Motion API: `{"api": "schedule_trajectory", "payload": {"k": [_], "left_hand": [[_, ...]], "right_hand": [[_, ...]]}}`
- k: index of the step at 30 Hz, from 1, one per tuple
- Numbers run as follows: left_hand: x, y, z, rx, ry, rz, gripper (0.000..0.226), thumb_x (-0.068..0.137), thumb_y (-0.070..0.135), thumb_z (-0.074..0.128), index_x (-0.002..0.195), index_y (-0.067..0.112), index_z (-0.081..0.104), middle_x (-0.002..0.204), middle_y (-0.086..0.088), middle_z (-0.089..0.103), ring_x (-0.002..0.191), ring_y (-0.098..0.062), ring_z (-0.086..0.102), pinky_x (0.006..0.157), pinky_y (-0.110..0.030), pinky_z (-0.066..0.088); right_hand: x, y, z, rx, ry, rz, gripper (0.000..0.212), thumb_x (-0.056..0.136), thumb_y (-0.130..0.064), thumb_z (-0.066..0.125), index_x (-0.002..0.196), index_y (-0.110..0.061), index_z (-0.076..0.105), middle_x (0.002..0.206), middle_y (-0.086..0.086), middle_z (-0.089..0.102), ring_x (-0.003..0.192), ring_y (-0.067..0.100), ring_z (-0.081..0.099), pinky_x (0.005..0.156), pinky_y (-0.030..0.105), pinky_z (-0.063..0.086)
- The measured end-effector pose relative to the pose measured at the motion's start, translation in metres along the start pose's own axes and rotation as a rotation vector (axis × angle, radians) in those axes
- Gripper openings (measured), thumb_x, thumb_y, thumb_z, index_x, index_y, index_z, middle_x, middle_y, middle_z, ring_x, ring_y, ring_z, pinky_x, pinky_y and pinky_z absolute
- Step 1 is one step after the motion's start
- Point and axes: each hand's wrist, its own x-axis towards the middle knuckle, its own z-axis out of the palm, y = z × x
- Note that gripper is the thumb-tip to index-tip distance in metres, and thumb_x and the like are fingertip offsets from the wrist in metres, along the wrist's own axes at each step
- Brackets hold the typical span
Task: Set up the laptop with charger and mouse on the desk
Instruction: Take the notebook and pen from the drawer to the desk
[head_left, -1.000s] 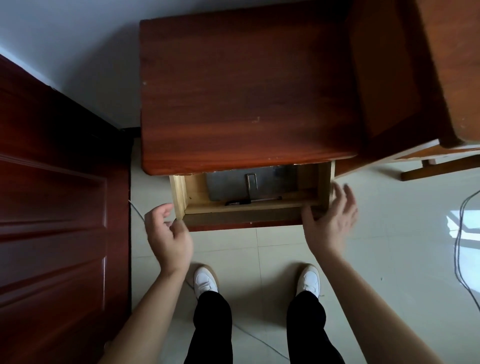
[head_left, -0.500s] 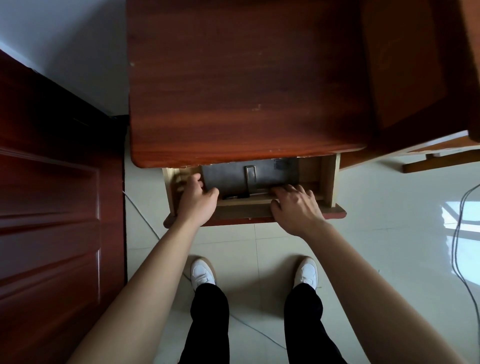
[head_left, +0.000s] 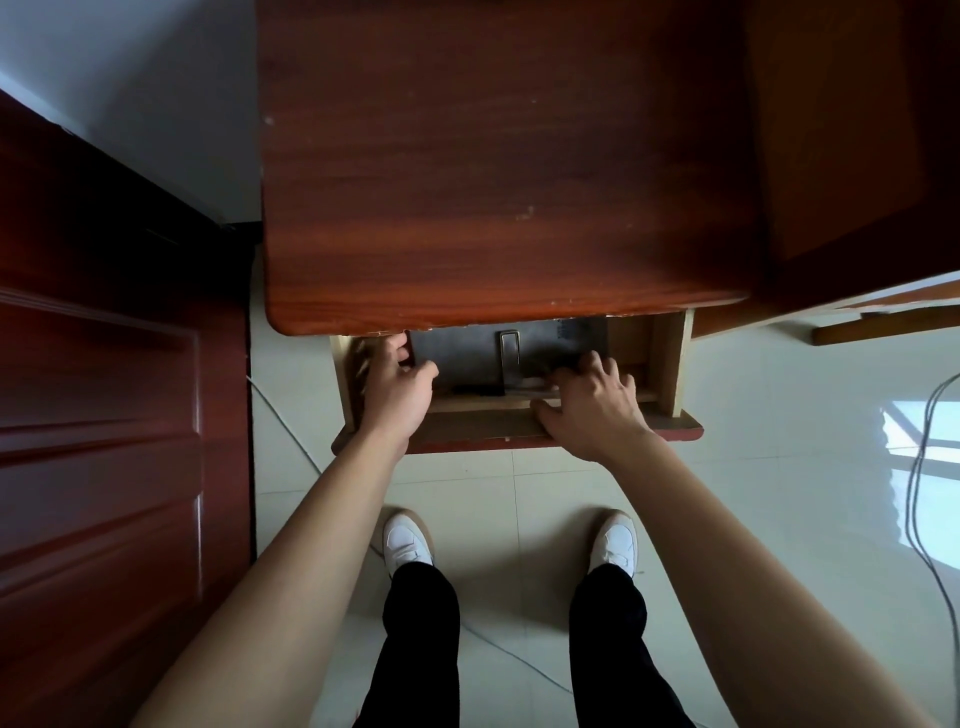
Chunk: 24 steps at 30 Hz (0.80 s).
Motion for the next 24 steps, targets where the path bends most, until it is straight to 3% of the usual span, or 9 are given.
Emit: {"api": "schedule_trajectory", "payload": {"k": [4, 9, 14, 17, 21, 24], "left_hand": [[0.001, -0.001, 0.0, 0.016, -0.011, 0.006, 0.056, 0.095, 0.012, 0.061, 0.147, 0.022, 0.041, 0.147, 0.0, 0.047, 0.121, -0.012, 0.047, 0.097, -0.03, 0.039], [0.005, 0.004, 0.002, -0.053, -0.024, -0.084, 0.052, 0.092, 0.014, 0.063, 0.141, 0.019, 0.048, 0.136, 0.003, 0.056, 0.128, -0.019, 0.051, 0.098, -0.032, 0.038], [-0.005, 0.015, 0.016, -0.28, -0.061, -0.183, 0.054, 0.077, 0.024, 0.075, 0.128, 0.021, 0.057, 0.126, 0.006, 0.064, 0.119, -0.017, 0.055, 0.105, -0.038, 0.039], [-0.007, 0.011, 0.022, -0.251, -0.111, -0.157, 0.062, 0.071, 0.032, 0.072, 0.131, 0.023, 0.058, 0.131, 0.005, 0.063, 0.122, -0.019, 0.055, 0.109, -0.042, 0.04], [-0.012, 0.013, 0.028, -0.268, -0.113, -0.115, 0.028, 0.087, 0.017, 0.068, 0.113, 0.023, 0.061, 0.111, 0.008, 0.067, 0.11, -0.011, 0.059, 0.097, -0.031, 0.039], [-0.014, 0.008, 0.029, -0.227, -0.078, -0.101, 0.03, 0.091, 0.025, 0.069, 0.116, 0.023, 0.053, 0.112, 0.008, 0.062, 0.103, -0.009, 0.056, 0.091, -0.028, 0.035]], "right_hand": [[-0.007, 0.008, 0.002, 0.202, -0.003, -0.069, 0.041, 0.098, -0.054, 0.053, 0.117, -0.021, 0.067, 0.122, 0.007, 0.055, 0.117, 0.029, 0.051, 0.099, 0.045, 0.043], [-0.026, 0.026, 0.013, 0.351, 0.281, -0.037, 0.029, 0.094, -0.047, 0.063, 0.098, -0.02, 0.073, 0.101, 0.001, 0.066, 0.097, 0.023, 0.06, 0.078, 0.035, 0.052], [-0.028, 0.026, 0.022, 0.3, 0.364, -0.011, 0.029, 0.097, -0.043, 0.06, 0.098, -0.017, 0.073, 0.1, 0.001, 0.07, 0.094, 0.023, 0.062, 0.079, 0.036, 0.051], [-0.027, 0.027, 0.023, 0.335, 0.378, -0.016, 0.029, 0.097, -0.042, 0.061, 0.097, -0.016, 0.074, 0.101, 0.002, 0.068, 0.096, 0.024, 0.061, 0.08, 0.036, 0.051], [-0.033, 0.03, 0.024, 0.385, 0.382, -0.05, 0.03, 0.097, -0.041, 0.063, 0.096, -0.014, 0.076, 0.1, 0.002, 0.066, 0.095, 0.022, 0.059, 0.081, 0.035, 0.051], [-0.041, 0.03, 0.024, 0.448, 0.411, -0.068, 0.028, 0.095, -0.038, 0.066, 0.091, -0.012, 0.076, 0.091, -0.003, 0.061, 0.088, 0.019, 0.057, 0.074, 0.03, 0.047]]}}
